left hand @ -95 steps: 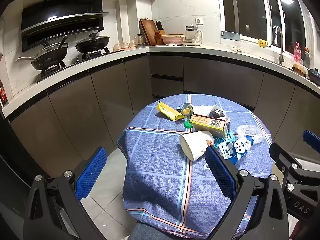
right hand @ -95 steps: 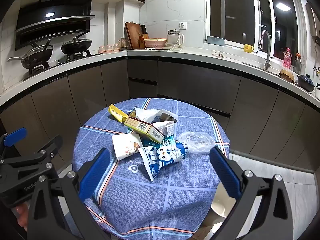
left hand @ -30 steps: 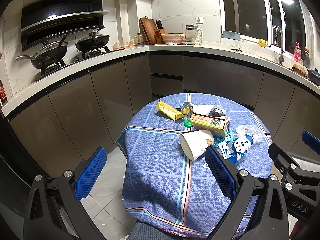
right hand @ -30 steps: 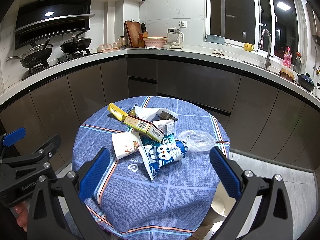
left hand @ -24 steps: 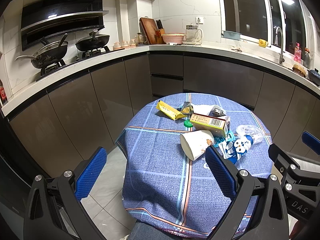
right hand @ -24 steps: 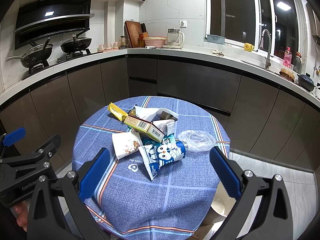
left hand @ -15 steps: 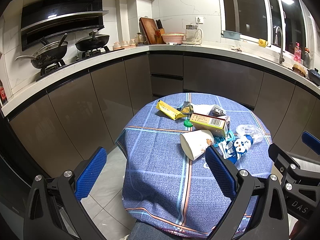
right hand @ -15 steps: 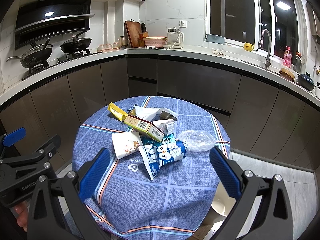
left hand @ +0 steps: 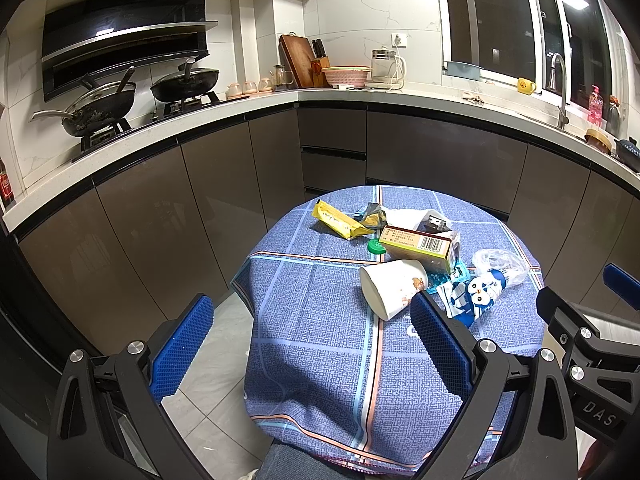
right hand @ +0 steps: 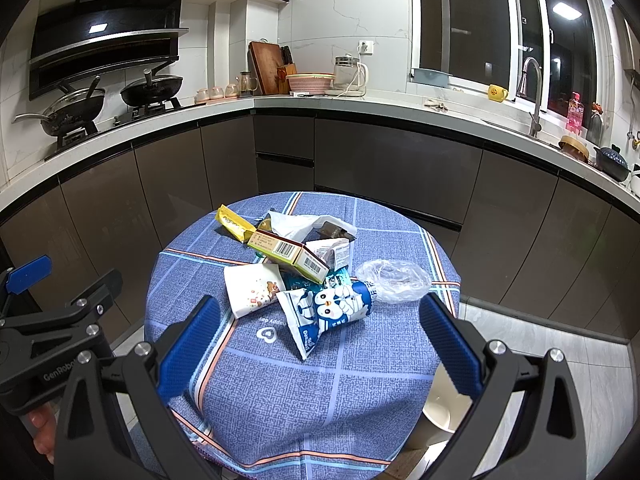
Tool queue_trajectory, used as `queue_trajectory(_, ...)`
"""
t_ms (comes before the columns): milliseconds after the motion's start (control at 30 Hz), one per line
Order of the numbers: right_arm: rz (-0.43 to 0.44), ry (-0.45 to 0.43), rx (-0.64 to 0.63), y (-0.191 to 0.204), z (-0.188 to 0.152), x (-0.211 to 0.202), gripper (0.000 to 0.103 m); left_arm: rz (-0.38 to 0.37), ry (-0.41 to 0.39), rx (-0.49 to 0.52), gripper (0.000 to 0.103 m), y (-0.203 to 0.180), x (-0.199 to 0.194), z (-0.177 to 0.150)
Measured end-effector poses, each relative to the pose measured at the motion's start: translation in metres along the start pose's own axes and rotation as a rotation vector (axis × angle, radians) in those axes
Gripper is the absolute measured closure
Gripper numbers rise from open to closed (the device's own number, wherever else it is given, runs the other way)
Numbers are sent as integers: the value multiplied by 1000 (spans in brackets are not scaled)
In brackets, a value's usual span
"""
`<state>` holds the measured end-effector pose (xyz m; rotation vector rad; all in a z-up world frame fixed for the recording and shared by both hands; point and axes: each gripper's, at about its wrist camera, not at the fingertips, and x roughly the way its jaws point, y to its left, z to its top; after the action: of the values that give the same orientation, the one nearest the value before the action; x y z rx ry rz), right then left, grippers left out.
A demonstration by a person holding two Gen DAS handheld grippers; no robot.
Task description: Collect trash
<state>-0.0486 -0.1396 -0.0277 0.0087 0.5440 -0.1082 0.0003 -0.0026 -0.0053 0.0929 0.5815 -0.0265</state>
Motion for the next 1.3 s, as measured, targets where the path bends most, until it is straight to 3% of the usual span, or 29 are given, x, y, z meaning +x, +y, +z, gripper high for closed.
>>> queue_trajectory(1300,20,79,9,-4,3,42,3,15,66,-8,8,3,33,4)
